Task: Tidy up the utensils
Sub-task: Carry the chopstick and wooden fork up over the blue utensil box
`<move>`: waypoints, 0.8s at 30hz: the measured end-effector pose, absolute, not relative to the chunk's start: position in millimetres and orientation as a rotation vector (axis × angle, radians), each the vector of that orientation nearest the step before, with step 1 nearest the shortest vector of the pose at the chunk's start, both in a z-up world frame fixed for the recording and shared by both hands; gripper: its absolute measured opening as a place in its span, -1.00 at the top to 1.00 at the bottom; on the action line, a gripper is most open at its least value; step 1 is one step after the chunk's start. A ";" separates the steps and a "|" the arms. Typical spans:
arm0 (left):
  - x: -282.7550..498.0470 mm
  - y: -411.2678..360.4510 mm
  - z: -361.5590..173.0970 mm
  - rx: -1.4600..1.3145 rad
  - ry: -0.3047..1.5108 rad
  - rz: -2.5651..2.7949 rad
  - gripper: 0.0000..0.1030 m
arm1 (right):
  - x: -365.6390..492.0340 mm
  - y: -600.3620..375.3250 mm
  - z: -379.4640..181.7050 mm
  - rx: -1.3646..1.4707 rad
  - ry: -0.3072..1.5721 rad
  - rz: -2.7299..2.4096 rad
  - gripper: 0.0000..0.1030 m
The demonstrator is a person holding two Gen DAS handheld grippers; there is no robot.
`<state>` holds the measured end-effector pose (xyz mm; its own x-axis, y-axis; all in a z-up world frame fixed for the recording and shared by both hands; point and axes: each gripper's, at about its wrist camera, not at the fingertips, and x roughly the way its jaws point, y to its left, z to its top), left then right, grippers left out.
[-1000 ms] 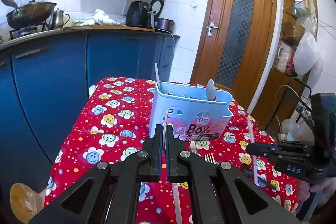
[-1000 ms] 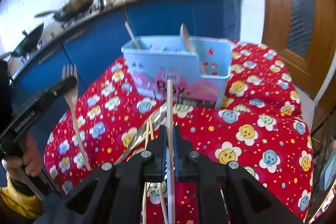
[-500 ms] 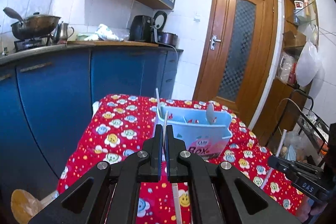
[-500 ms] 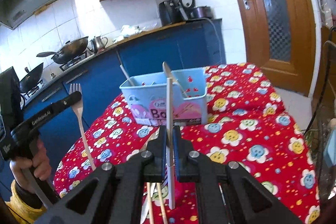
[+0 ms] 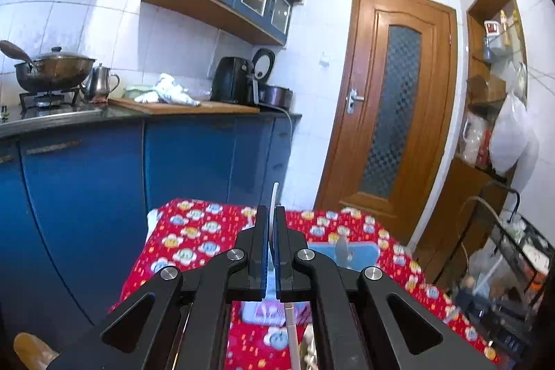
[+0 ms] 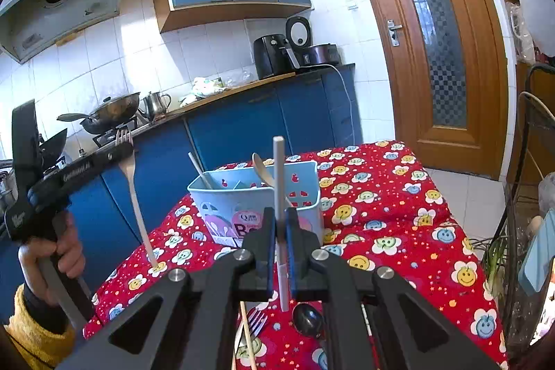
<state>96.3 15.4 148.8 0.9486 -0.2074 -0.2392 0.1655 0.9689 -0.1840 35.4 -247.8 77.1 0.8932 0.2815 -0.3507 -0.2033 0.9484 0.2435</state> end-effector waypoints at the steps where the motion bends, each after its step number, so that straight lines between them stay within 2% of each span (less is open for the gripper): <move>1: 98.5 14.3 152.2 -0.166 0.251 -0.190 0.96 | 36.0 -248.1 77.4 0.203 0.390 0.255 0.87; 10: 121.1 0.1 178.3 -0.132 0.125 -0.148 0.96 | 52.5 -252.8 73.5 0.206 0.391 0.261 0.87; 24: 176.6 -9.5 151.4 -0.101 0.057 -0.066 0.96 | 77.5 -246.8 94.8 0.154 0.362 0.277 0.87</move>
<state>176.6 -9.5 151.4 0.9962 -0.0684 -0.0531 0.0627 0.9928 -0.1022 77.5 -246.8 94.8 0.8980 0.2935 -0.3277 -0.2389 0.9509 0.1970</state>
